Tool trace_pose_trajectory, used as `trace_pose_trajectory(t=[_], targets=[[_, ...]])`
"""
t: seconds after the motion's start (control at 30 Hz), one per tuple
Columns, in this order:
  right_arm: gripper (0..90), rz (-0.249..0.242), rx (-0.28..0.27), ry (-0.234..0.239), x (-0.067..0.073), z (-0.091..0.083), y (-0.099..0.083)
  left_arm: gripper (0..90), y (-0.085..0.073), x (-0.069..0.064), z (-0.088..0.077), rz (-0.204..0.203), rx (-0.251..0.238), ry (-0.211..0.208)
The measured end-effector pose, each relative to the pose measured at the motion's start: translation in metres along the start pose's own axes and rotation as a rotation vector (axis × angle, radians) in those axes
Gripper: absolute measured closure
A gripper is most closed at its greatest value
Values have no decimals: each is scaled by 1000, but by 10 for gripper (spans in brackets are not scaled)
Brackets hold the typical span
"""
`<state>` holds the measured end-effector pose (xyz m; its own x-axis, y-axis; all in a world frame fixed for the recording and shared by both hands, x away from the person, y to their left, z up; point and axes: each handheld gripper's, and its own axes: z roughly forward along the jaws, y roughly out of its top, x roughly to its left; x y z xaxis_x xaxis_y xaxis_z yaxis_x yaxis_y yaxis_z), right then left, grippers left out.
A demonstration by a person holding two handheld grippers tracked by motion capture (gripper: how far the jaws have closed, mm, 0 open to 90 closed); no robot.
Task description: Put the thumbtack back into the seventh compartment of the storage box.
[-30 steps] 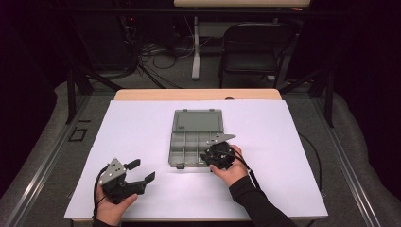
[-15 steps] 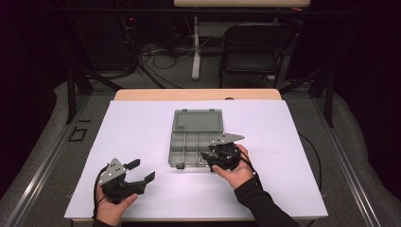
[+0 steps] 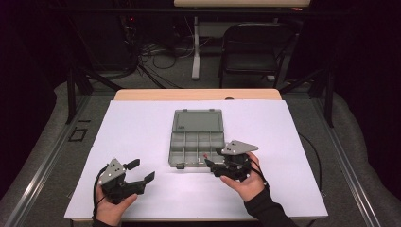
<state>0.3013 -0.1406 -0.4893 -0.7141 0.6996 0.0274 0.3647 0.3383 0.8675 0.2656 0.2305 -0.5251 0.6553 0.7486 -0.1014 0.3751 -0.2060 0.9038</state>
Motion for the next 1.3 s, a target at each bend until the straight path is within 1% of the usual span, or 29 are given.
trace_pose_trajectory(t=[0.13, 0.23, 0.43, 0.47, 0.7, 0.83, 0.9, 1.03, 1.13, 1.3], targets=[[409, 11, -22, -8, 0, -12, -8, 231, 0, -1, 0, 2, 2, 6], [399, 27, -33, -18, 0, -20, -19, 230, 0, -1, 0, -1, -3, 2], [391, 40, -35, -46, -1, -30, -37, 231, 0, -1, -1, 1, -1, 11], [391, 40, -39, -50, -2, -32, -39, 231, 0, -1, 0, 1, -4, 7], [390, 52, -68, -79, -5, -42, -54, 230, 0, 0, -1, 1, -4, 10], [390, 58, -81, -104, -8, -48, -61, 231, 0, 0, -1, 1, -4, 13], [390, 49, -81, -124, -11, -50, -66, 230, 0, 0, 0, -2, -4, 14], [390, 64, -70, -144, -16, -50, -72, 230, 0, 0, 0, 0, -1, 14], [390, 85, -68, -149, -19, -49, -75, 231, -1, 0, 0, -5, -1, 14], [398, 98, -45, -158, -23, -47, -79, 231, -1, 1, 1, -6, 3, 16]])
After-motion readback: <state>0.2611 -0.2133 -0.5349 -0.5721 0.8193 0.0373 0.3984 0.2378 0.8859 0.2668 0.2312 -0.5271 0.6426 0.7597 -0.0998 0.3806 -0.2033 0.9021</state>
